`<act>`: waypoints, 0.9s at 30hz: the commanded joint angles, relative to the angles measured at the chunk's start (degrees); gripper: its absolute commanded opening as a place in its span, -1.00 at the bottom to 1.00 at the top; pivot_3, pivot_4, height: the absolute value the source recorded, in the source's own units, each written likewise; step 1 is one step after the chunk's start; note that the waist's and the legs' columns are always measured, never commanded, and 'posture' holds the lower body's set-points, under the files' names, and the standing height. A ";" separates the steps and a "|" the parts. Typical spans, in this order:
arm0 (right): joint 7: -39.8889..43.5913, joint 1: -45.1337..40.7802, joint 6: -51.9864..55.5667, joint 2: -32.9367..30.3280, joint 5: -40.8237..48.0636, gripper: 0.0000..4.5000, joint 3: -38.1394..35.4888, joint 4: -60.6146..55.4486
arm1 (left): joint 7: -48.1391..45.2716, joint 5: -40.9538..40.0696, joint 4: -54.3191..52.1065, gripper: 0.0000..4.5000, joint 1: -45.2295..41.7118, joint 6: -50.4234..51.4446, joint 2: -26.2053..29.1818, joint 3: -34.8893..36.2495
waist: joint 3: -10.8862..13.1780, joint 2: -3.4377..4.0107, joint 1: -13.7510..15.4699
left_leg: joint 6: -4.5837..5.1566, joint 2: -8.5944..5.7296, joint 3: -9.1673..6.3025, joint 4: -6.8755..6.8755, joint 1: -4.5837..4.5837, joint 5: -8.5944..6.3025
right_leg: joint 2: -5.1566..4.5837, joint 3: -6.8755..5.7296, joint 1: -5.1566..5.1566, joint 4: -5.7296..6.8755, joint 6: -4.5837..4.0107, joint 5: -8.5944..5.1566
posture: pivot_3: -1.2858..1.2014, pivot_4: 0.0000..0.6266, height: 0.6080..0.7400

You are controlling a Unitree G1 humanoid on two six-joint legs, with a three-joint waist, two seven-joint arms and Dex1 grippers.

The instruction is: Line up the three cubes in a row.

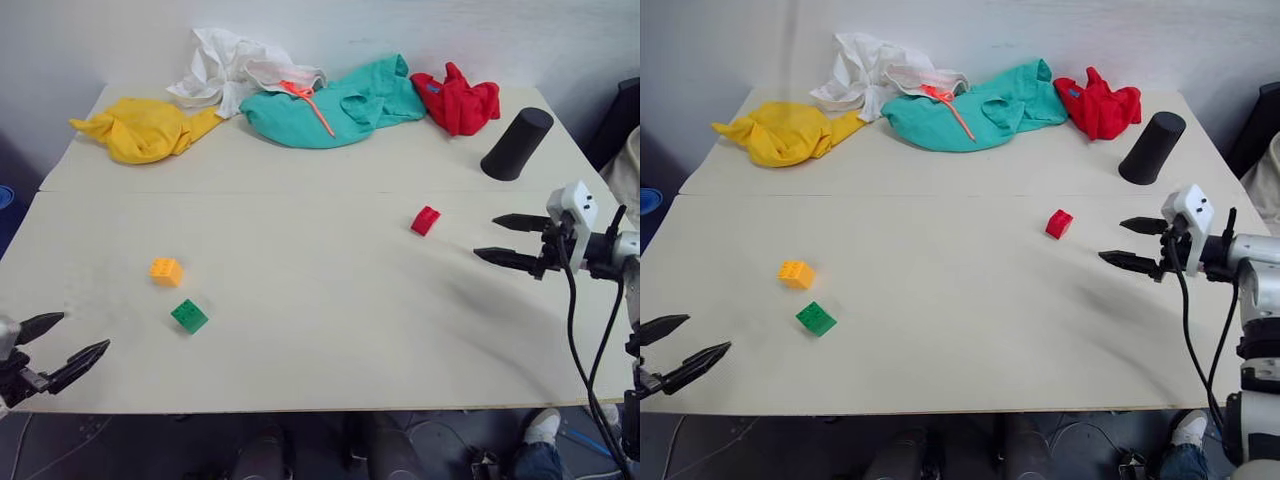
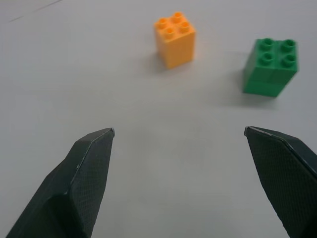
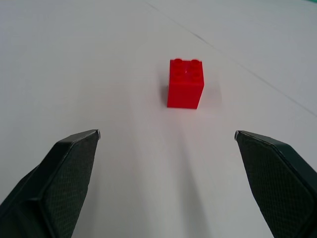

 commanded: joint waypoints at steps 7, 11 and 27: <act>-6.52 -15.07 -3.13 8.15 -6.81 1.00 4.49 13.96 | -4.25 -14.62 -11.24 0.96 -15.39 10.85 11.53 -10.73 | 0.08 0.13 -0.11 | -0.04 -0.02 0.01 -0.01 -0.06 0.03 | 0.03 0.01 -0.03 0.00 0.00 0.00 | 0.03 -0.52 1.00; -7.79 -18.57 -5.86 12.38 -9.61 1.00 6.34 19.47 | -3.96 -18.54 -11.34 0.96 -29.20 13.21 14.68 -20.13 | 0.10 0.16 -0.07 | -0.04 -0.01 0.02 0.05 -0.09 0.06 | 0.15 0.02 -0.02 0.19 0.00 0.00 | 0.03 -0.52 1.00; -13.38 -21.83 -11.52 17.79 -15.15 -0.03 7.50 31.24 | -3.30 -22.15 -12.05 1.00 -45.42 17.37 14.75 -29.13 | 0.12 0.19 -0.09 | -0.14 0.06 0.01 0.09 -0.12 0.14 | 0.40 0.09 -0.02 0.31 0.02 0.01 | 0.03 -0.52 1.00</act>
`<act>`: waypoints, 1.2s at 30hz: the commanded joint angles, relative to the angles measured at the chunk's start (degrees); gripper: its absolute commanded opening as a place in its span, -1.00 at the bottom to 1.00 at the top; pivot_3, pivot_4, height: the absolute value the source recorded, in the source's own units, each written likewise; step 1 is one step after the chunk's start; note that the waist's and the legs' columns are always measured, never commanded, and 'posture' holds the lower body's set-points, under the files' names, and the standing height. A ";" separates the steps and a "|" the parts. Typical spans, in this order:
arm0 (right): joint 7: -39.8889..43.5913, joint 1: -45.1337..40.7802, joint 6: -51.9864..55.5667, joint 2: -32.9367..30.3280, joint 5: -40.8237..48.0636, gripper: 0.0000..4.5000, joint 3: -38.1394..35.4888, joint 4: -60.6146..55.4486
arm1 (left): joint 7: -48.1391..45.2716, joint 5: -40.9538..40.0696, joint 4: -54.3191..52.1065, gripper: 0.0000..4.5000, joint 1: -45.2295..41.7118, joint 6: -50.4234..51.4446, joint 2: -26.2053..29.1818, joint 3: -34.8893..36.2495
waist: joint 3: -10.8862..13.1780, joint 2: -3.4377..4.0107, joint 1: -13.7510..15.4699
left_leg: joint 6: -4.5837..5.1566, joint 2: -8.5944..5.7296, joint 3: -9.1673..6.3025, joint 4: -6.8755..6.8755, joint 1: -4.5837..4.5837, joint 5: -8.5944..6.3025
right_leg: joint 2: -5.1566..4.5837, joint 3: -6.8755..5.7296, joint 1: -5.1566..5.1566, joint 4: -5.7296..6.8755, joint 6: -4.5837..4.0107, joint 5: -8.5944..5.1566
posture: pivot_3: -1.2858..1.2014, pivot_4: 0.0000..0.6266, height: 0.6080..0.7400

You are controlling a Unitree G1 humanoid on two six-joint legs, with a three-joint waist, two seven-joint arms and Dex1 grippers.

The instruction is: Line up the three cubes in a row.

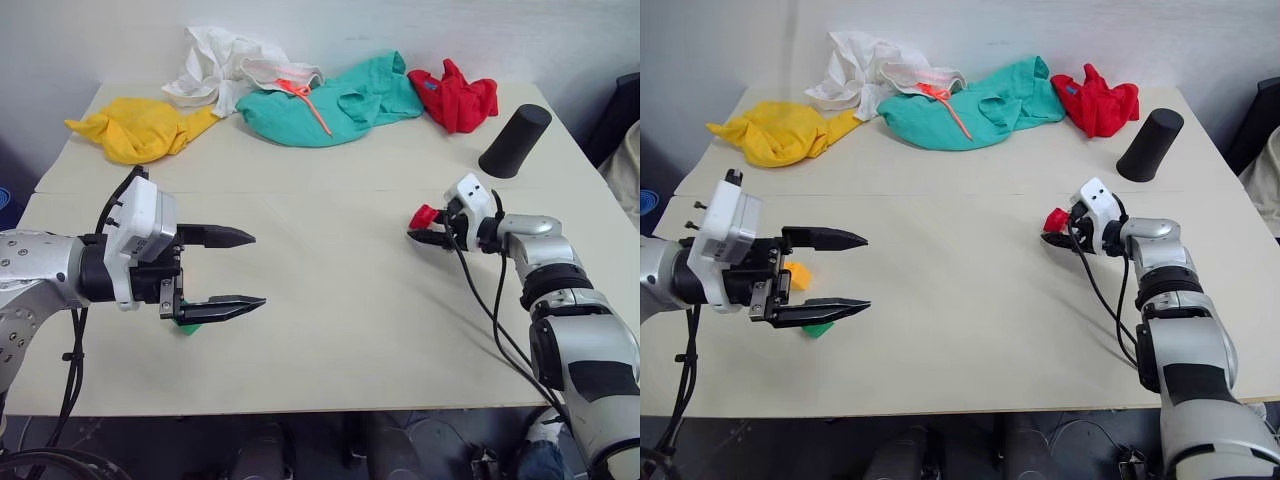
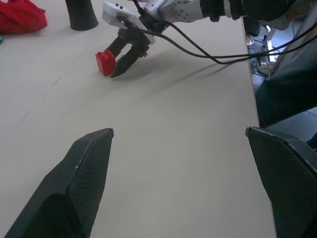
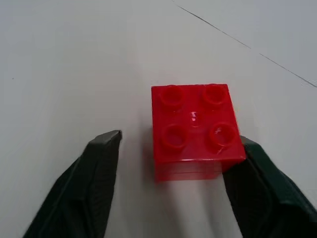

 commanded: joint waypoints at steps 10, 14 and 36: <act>27.72 18.47 4.55 -3.12 12.18 -0.34 2.68 -41.94 | -6.30 5.05 -1.04 1.00 0.27 -4.22 1.88 -4.34 | 0.01 0.02 0.52 | -0.01 -0.01 -0.07 0.03 -0.05 0.01 | 0.05 0.01 0.01 -0.01 0.00 0.00 | 0.03 -0.52 1.00; 27.28 31.78 10.42 -6.85 14.23 -0.34 5.94 -66.15 | -8.77 7.20 -1.18 1.00 0.66 -6.35 1.45 -7.31 | 0.02 0.04 1.26 | -0.04 -0.01 -0.15 0.04 -0.05 -0.01 | 0.08 0.01 0.01 -0.03 0.01 0.00 | 0.03 -0.52 1.00; 17.07 36.74 8.50 -5.31 9.86 0.87 11.15 -67.22 | -7.51 11.39 -0.07 1.00 7.27 -8.22 -0.56 -5.20 | 0.01 0.02 1.54 | -0.06 -0.01 -0.01 0.09 0.10 0.03 | 0.12 0.16 0.02 0.00 0.00 0.00 | 0.03 -0.52 1.00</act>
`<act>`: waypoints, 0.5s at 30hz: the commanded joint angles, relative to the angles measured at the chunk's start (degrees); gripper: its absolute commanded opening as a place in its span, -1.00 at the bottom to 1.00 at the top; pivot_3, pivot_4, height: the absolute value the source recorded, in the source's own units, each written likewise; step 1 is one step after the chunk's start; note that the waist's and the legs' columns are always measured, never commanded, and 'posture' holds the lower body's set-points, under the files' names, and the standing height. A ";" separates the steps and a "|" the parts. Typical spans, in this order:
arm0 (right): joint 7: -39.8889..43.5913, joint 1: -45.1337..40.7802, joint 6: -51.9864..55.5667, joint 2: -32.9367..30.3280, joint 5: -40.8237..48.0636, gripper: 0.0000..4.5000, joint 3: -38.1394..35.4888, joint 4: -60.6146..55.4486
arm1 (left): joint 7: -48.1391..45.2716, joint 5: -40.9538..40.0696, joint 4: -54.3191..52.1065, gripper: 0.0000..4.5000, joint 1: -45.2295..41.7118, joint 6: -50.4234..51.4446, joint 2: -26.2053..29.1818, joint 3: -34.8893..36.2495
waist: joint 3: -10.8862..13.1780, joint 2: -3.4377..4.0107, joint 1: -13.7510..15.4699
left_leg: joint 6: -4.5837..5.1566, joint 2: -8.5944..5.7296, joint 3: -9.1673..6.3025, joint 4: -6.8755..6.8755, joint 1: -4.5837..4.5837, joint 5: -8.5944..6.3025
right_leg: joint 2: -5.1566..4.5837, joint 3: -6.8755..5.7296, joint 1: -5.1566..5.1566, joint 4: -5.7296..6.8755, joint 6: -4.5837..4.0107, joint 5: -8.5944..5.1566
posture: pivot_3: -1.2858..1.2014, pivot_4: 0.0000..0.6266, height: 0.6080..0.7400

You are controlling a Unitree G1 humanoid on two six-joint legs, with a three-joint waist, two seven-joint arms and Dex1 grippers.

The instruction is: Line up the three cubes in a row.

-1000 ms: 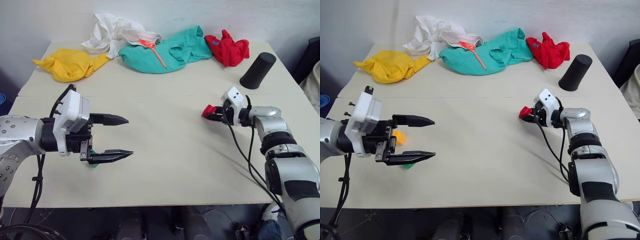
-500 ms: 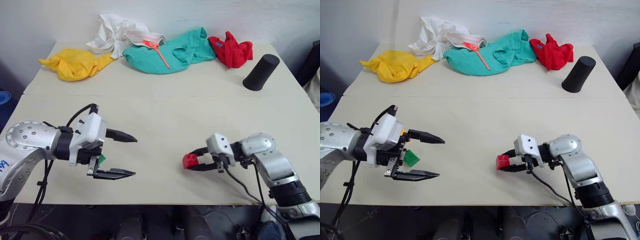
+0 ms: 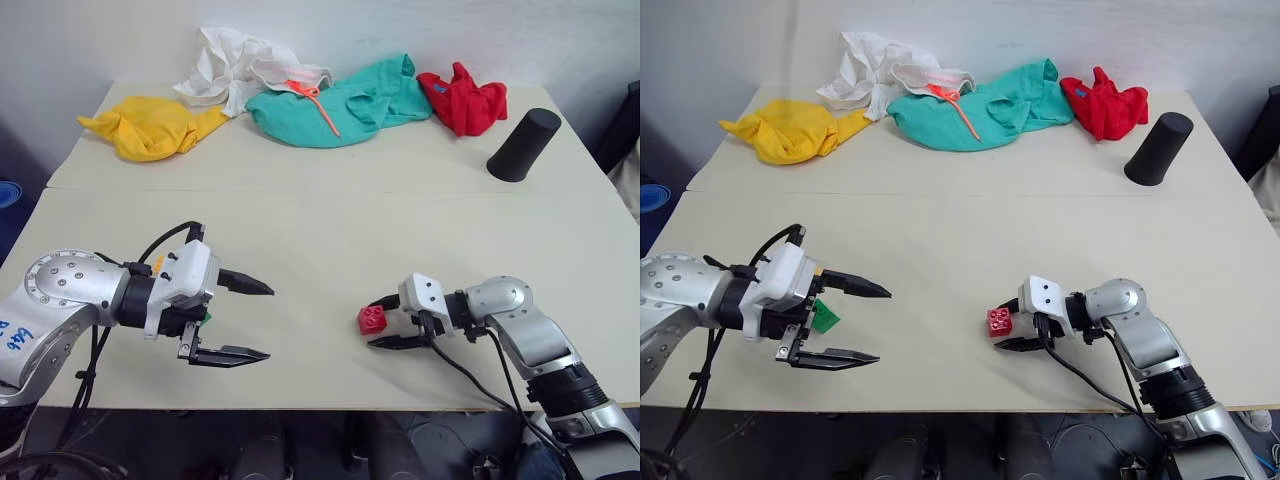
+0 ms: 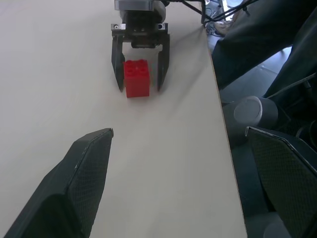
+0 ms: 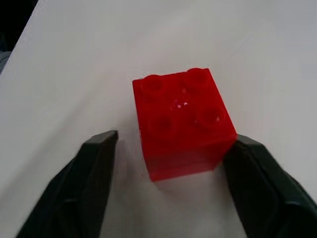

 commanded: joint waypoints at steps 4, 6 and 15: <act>1.39 -1.54 2.49 -2.45 5.09 0.99 -3.71 -4.85 | 8.25 -0.77 -3.02 1.00 14.73 4.22 -4.60 19.49 | 0.00 0.00 -0.28 | 0.00 0.04 -0.01 -0.02 0.00 0.00 | -0.01 -0.01 -0.01 0.00 0.00 0.00 | 0.03 -0.52 1.00; 1.90 -2.86 5.52 -3.28 8.68 0.99 -5.96 -6.51 | 10.60 1.55 -5.19 1.00 24.09 4.63 -8.49 27.88 | 0.00 0.00 -0.65 | 0.01 0.06 -0.02 -0.04 0.00 -0.01 | -0.04 -0.02 -0.01 0.00 0.00 0.00 | 0.03 -0.52 1.00; 6.23 -10.42 16.66 -7.31 21.78 0.99 -12.39 -9.29 | 12.30 9.79 -0.96 1.00 49.09 -7.20 -25.38 43.32 | -0.06 -0.11 -0.13 | 0.14 0.03 -0.15 -0.05 0.03 -0.11 | -0.19 -0.16 0.08 -0.34 -0.03 -0.01 | 0.03 -0.52 1.00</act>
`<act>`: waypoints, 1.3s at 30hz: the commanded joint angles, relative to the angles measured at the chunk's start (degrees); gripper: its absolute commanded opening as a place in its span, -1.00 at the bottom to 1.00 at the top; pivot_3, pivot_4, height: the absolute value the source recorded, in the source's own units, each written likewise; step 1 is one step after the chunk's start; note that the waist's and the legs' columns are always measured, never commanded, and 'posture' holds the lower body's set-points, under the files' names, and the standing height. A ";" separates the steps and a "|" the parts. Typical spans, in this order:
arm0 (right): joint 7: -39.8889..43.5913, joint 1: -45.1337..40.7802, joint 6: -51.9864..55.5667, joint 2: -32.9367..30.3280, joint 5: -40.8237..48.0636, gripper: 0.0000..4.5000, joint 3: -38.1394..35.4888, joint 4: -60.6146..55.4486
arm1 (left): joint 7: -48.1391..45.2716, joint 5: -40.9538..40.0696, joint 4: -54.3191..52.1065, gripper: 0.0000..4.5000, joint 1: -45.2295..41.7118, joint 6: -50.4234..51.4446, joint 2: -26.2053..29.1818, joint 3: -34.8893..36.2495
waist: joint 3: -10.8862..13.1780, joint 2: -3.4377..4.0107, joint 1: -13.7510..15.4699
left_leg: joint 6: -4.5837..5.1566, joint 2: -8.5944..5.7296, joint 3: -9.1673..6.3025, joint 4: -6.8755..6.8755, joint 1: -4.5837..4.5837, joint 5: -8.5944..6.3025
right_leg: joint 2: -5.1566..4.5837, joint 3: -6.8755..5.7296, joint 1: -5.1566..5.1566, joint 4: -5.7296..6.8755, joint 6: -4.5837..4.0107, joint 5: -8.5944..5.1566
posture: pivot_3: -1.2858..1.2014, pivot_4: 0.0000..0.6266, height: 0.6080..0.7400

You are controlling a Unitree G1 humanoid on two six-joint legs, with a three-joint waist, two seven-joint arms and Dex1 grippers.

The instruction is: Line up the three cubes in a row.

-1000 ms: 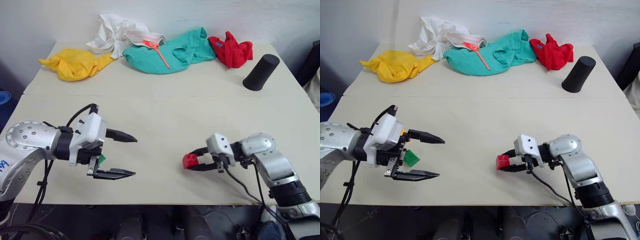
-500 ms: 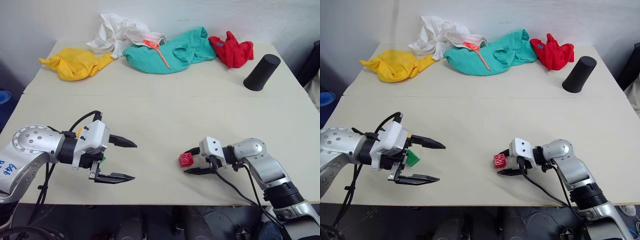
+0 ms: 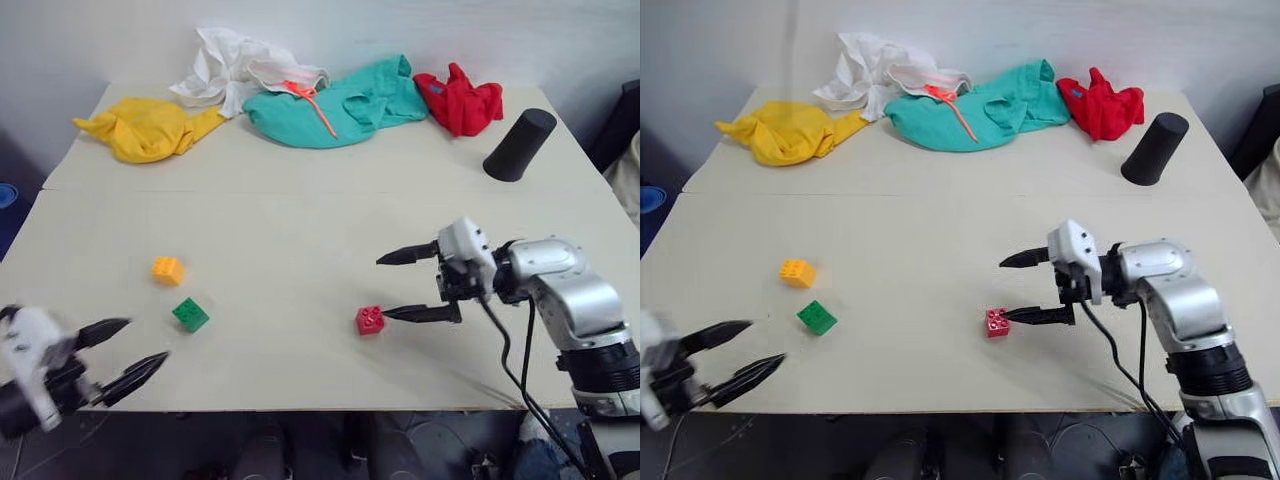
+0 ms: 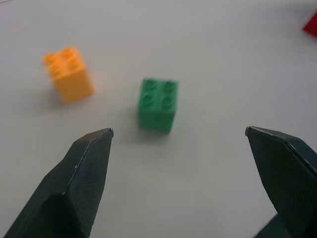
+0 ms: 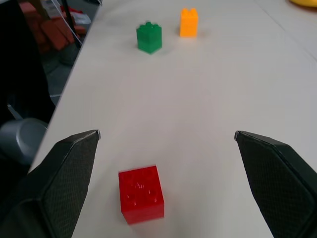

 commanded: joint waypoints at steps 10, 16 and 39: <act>-0.71 -1.90 2.34 -1.23 3.16 0.99 -1.73 -3.16 | 1.83 4.31 7.98 1.00 -11.22 -6.02 4.16 -12.59 | -0.10 -0.17 0.55 | 0.12 -0.11 -0.05 -0.01 -0.06 -0.08 | -0.27 -0.11 0.00 0.02 -0.01 0.01 | 0.03 -0.52 1.00; -2.47 -0.40 3.62 -1.38 3.99 0.99 -1.95 -6.55 | 4.63 9.46 13.90 1.00 -21.66 -6.07 5.92 -25.05 | -0.11 -0.17 0.50 | 0.09 -0.09 0.01 -0.02 -0.04 -0.05 | -0.23 -0.13 -0.01 0.09 -0.01 0.01 | 0.03 -0.52 1.00; -3.80 6.73 4.19 -7.09 5.04 1.00 -4.17 -12.29 | -2.97 7.94 13.19 -0.33 -30.91 -9.78 8.29 -36.83 | -0.11 -0.18 1.09 | 0.10 -0.11 0.02 -0.01 -0.05 -0.05 | -0.26 -0.13 -0.01 0.06 0.00 0.01 | 0.03 -0.52 1.00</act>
